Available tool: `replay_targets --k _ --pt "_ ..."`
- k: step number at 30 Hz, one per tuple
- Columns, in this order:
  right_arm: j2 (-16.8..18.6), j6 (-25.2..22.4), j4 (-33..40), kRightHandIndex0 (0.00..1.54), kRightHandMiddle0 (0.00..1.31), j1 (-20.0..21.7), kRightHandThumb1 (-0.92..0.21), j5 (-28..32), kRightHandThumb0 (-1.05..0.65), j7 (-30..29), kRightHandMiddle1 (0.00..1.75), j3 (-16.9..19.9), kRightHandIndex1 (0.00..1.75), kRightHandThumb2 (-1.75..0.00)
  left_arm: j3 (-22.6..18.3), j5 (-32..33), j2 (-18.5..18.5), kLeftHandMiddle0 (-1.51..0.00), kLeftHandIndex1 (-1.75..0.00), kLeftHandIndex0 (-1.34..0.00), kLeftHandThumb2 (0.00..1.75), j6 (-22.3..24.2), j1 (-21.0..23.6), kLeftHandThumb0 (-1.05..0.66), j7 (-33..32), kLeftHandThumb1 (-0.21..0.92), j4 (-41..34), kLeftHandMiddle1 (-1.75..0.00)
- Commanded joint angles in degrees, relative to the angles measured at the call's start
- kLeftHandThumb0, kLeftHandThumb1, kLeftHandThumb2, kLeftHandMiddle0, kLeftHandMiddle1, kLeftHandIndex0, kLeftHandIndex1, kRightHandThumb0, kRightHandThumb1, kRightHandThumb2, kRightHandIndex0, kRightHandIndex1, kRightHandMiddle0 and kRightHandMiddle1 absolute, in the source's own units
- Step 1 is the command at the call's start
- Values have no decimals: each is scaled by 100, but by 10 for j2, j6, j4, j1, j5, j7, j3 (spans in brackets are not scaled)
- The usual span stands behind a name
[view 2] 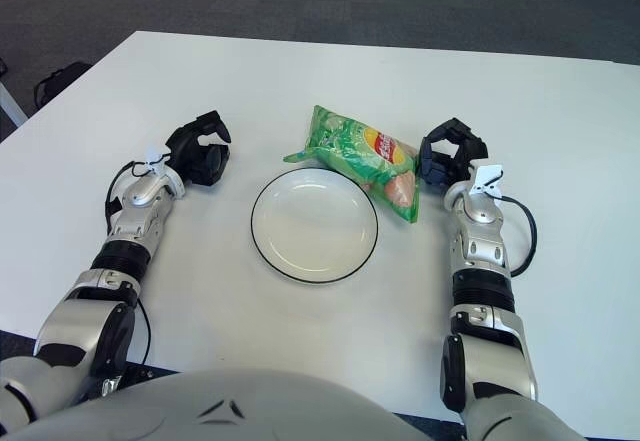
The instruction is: Put the snack into the plate.
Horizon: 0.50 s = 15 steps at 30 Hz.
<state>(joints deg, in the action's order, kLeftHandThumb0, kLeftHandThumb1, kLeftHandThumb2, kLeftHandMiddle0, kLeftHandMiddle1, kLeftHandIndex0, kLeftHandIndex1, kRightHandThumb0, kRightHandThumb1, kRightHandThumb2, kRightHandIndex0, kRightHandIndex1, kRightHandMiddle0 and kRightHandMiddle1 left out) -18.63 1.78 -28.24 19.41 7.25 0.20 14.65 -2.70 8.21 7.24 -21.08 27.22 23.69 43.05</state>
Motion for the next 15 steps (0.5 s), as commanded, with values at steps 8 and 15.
replay_targets --k 8,15 --pt "10 -18 -54 129 63 -13 -30 -14 -49 -8 175 -10 175 -134 3 -12 -16 -127 -175 -60 130 22 -40 -47 -15 32 60 -175" --pt "11 -12 -65 128 62 -8 -31 -14 -48 -13 175 -12 175 -132 4 -15 -17 -128 -175 -61 131 15 -46 -48 -21 32 50 -175"
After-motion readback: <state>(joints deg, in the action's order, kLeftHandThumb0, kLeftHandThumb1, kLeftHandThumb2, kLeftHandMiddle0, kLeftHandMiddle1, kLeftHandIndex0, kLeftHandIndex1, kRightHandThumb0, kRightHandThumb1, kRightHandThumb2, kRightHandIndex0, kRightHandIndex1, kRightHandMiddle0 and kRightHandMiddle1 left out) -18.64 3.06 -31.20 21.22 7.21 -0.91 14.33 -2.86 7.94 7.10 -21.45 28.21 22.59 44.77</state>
